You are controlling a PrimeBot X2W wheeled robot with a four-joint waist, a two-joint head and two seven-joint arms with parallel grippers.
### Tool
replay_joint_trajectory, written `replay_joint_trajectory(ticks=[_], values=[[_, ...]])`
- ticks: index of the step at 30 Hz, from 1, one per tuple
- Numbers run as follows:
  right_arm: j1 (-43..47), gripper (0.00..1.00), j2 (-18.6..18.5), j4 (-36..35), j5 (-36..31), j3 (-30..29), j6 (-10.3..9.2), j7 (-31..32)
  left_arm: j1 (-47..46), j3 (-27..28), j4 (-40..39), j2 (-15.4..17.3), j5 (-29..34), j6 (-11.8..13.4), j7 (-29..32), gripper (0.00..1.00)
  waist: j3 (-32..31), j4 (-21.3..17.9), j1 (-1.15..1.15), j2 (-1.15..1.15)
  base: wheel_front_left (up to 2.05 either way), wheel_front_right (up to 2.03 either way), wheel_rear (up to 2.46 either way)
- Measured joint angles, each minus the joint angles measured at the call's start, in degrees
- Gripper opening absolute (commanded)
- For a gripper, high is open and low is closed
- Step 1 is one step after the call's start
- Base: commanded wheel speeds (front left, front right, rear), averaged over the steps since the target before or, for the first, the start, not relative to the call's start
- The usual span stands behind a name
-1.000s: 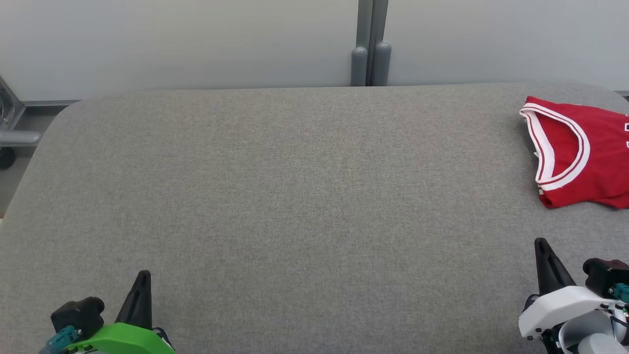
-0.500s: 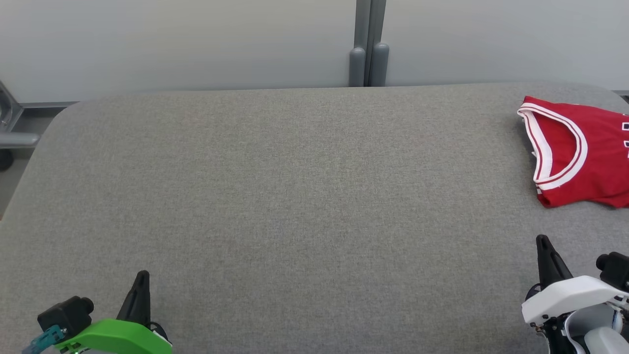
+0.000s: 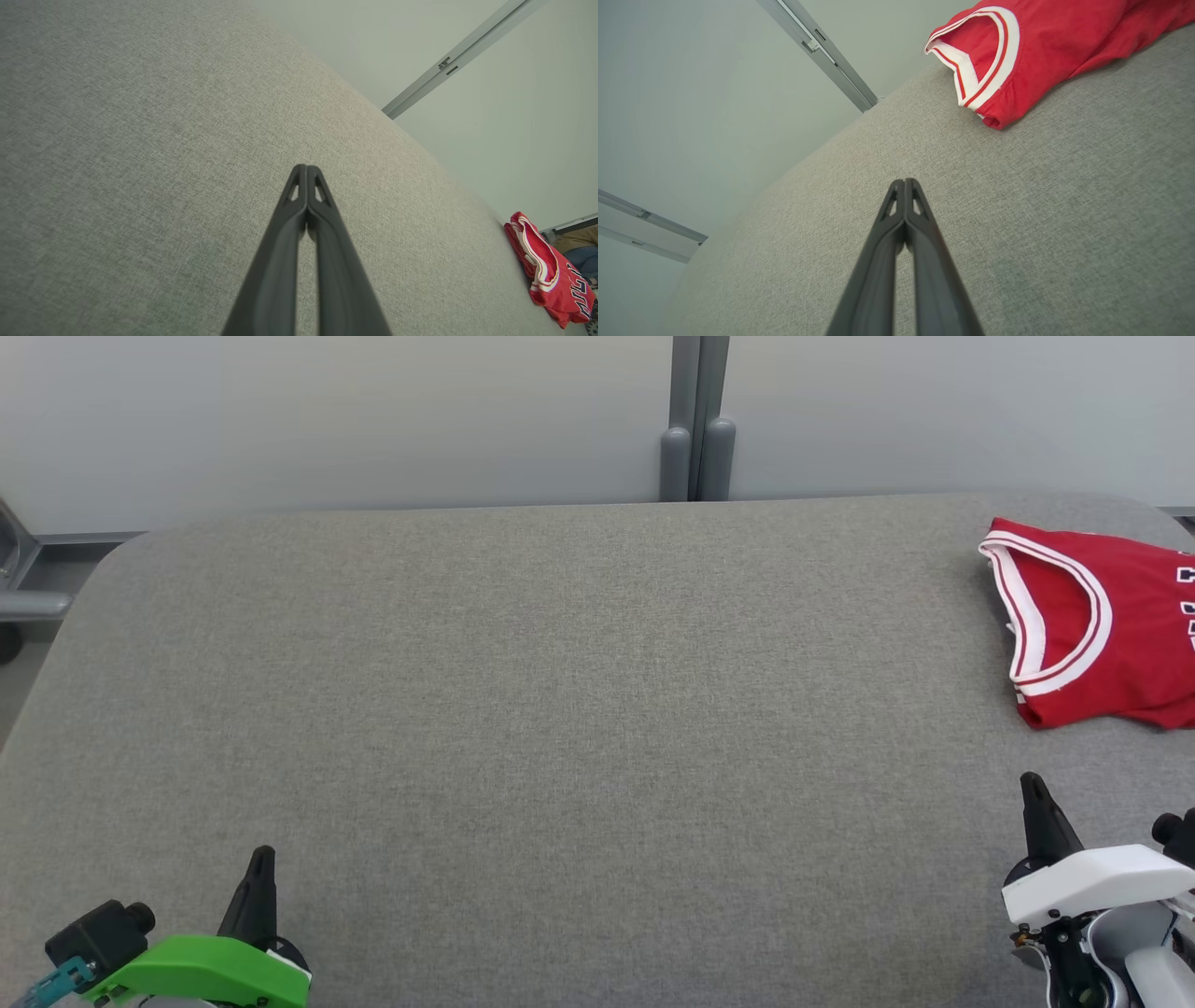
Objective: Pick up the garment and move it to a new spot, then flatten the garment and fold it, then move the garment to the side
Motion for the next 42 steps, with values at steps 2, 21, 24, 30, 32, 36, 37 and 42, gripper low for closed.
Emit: replay_joint_trajectory(ticks=[2, 21, 24, 30, 32, 36, 37, 42], values=[[-0.13, 0.0, 0.18, 0.0, 1.32, -0.33, 0.24, 0.15, -0.03, 0.31, 0.01, -0.25, -0.99, -0.03, 0.47, 0.0, -0.02, -0.04, 0.0, 0.0, 0.0, 0.0, 0.0], [-1.66, 0.0, 2.85, 0.1, 14.86, -3.91, 2.58, 4.15, -1.43, 3.85, 0.03, -2.15, -12.05, -1.62, 3.91, 0.0, -0.17, -0.42, 0.0, 0.0, 0.0, 0.0, 0.0], [-2.13, 0.0, 3.23, 0.16, 16.99, -4.35, 3.03, 4.68, -1.65, 4.25, 0.05, -2.36, -14.11, -2.1, 4.5, 0.0, -0.19, -0.48, 0.0, 0.0, 0.0, 0.0, 0.0], [-2.51, 0.0, 3.68, 0.2, 21.29, -5.59, 3.77, 5.7, -2.46, 5.56, 0.07, -2.78, -17.6, -2.54, 5.7, 0.0, -0.24, -0.61, 0.0, 0.0, 0.0, 0.0, 0.0], [-2.7, 0.0, 4.1, 0.21, 23.23, -6.12, 4.02, 6.39, -2.5, 6.01, 0.1, -2.96, -19.02, -3.02, 6.21, 0.0, -0.27, -0.67, 0.0, 0.0, 0.0, 0.0, 0.0], [-3.37, 0.0, 4.9, 0.23, 26.08, -6.78, 4.53, 7.21, -2.64, 6.65, 0.12, -3.57, -21.62, -3.13, 6.87, 0.0, -0.3, -0.75, 0.0, 0.0, 0.0, 0.0, 0.0], [-3.59, 0.0, 5.02, 0.23, 26.73, -6.97, 4.65, 7.38, -2.65, 6.91, 0.13, -3.83, -22.09, -3.34, 6.9, 0.0, -0.31, -0.76, 0.0, 0.0, 0.0, 0.0, 0.0], [-3.78, 0.0, 5.25, 0.25, 30.29, -7.99, 5.37, 8.34, -3.29, 7.87, 0.21, -4.21, -25.1, -3.66, 7.95, 0.0, -0.35, -0.86, 0.0, 0.0, 0.0, 0.0, 0.0]])
